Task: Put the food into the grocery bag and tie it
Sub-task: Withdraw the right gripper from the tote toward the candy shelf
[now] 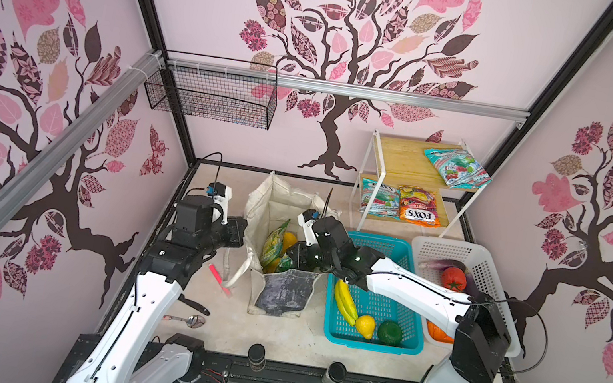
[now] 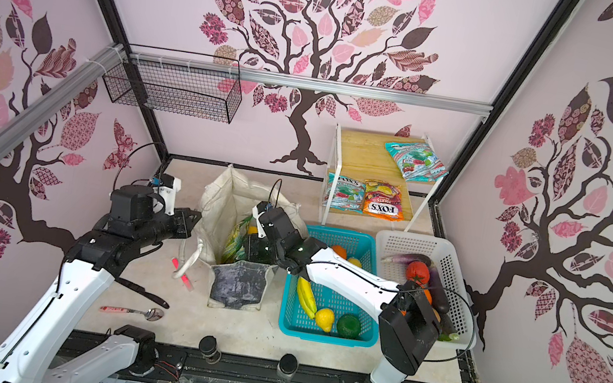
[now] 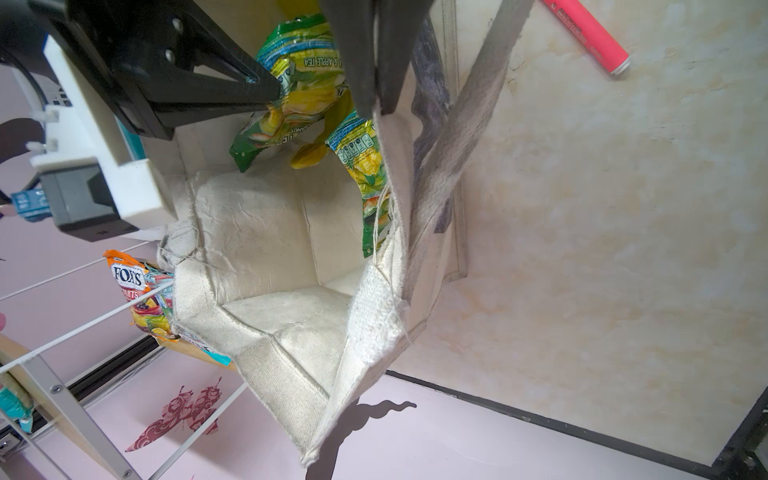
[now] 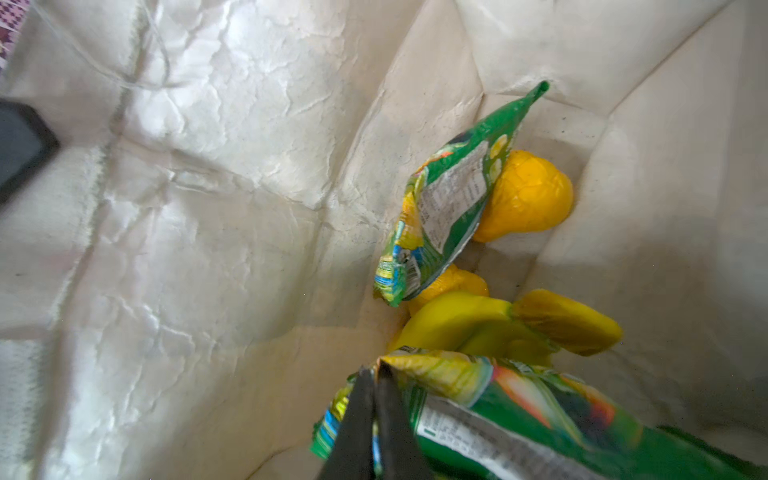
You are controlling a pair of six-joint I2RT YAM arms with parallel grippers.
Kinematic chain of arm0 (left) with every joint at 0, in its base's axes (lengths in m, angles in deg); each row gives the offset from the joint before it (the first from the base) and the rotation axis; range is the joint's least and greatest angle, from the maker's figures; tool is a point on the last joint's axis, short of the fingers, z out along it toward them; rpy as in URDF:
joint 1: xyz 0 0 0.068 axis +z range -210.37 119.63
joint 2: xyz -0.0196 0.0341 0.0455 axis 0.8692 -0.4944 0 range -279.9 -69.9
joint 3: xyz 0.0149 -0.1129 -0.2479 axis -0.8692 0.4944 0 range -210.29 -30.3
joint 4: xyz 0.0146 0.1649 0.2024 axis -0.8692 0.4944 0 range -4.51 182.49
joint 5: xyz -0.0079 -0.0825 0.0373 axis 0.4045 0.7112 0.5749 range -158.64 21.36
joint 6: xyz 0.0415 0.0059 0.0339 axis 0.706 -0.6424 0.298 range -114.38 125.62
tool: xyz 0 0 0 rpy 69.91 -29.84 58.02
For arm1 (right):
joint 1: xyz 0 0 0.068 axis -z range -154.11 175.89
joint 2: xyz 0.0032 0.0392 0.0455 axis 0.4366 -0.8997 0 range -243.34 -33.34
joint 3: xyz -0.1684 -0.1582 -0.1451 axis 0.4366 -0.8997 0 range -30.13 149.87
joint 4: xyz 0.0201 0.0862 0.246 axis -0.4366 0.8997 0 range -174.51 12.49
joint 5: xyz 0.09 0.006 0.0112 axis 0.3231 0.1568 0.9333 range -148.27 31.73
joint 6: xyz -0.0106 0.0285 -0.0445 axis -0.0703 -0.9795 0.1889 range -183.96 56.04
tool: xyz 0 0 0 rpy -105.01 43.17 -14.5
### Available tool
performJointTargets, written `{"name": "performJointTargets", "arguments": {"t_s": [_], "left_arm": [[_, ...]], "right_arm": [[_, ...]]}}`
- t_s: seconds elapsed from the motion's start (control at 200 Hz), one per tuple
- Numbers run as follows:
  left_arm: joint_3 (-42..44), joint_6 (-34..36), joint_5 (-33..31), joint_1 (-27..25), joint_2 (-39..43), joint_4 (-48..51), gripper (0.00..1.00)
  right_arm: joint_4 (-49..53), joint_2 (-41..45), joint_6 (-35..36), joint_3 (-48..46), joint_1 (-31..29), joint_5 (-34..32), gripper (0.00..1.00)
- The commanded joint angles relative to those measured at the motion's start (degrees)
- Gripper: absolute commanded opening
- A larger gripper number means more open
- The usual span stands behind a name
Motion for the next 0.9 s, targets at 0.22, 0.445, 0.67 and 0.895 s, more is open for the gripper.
{"name": "performJointTargets", "arguments": {"t_s": [0.22, 0.445, 0.67, 0.895], "left_arm": [[1.6, 0.3, 0.1, 0.2, 0.3, -0.9, 0.0], [1.5, 0.2, -0.2, 0.2, 0.2, -0.8, 0.0], [1.4, 0.5, -0.5, 0.2, -0.3, -0.5, 0.0], [1.3, 0.6, -1.1, 0.1, 0.0, -0.3, 0.0]], "right_arm": [[6.9, 9.7, 2.5, 2.6, -0.2, -6.7, 0.96], [9.8, 18.2, 5.5, 3.8, 0.1, -13.7, 1.0], [11.3, 27.7, 9.0, 5.4, 10.0, -5.4, 1.0], [19.7, 27.3, 13.5, 15.5, 18.1, -9.6, 1.0]]}}
